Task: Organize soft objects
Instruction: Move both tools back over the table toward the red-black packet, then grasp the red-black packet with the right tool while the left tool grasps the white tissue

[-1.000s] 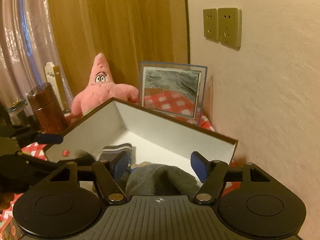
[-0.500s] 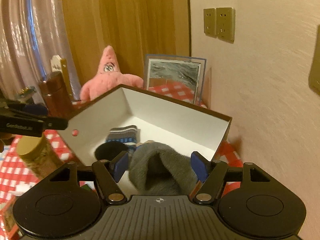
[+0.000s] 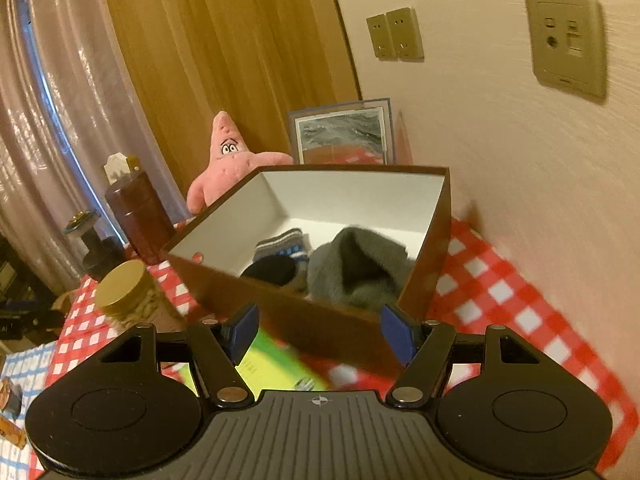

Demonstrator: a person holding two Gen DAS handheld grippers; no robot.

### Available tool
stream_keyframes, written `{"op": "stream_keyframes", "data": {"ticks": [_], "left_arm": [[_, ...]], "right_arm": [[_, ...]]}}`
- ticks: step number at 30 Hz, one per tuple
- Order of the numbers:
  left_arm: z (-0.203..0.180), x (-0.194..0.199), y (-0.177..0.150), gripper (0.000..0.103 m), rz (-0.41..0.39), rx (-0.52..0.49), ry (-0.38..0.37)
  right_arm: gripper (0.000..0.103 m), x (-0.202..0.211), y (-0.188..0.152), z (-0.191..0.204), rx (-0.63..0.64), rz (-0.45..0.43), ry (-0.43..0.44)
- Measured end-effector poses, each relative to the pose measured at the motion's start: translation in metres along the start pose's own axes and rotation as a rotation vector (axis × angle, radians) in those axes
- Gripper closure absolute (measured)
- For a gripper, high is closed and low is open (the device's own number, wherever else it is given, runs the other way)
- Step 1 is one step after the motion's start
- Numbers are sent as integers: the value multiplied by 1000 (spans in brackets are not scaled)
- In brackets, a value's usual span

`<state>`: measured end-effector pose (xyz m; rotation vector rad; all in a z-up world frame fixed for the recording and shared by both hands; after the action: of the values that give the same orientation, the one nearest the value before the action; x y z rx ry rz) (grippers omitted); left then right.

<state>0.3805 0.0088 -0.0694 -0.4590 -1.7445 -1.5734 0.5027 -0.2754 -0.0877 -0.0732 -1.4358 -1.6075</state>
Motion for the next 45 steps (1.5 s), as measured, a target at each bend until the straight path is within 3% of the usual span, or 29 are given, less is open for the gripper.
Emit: {"op": "stream_keyframes", "data": {"ticks": [8, 13, 20, 26, 34, 41, 45], "left_arm": [[80, 35, -72, 29, 36, 18, -36], [110, 49, -116, 31, 67, -71, -62], [123, 61, -154, 33, 110, -152, -116], [115, 49, -156, 34, 126, -177, -147], [109, 23, -155, 39, 152, -216, -103], [109, -2, -159, 42, 195, -268, -144], [117, -22, -158, 43, 214, -325, -209]], "right_arm": [[35, 27, -86, 88, -54, 30, -77], [35, 27, -146, 157, -127, 82, -59], [35, 17, -188, 223, -199, 182, 17], [35, 2, -192, 233, -222, 202, 53], [36, -37, -206, 230, -286, 252, 123], [52, -64, -216, 234, -361, 281, 120], [59, -75, -227, 238, -439, 270, 76]]}}
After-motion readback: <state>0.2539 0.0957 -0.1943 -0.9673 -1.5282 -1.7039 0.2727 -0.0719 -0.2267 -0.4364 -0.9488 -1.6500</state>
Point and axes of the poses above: each gripper's, at about its wrist camera, not at the fingertips, and x roughly against the way its jaws point, z to its left, y to its top, the point moved 7 cm from there along -x, roughly the way its jaws point, and after that the axes turned 2 degrees about z, right-handed, at the moved point
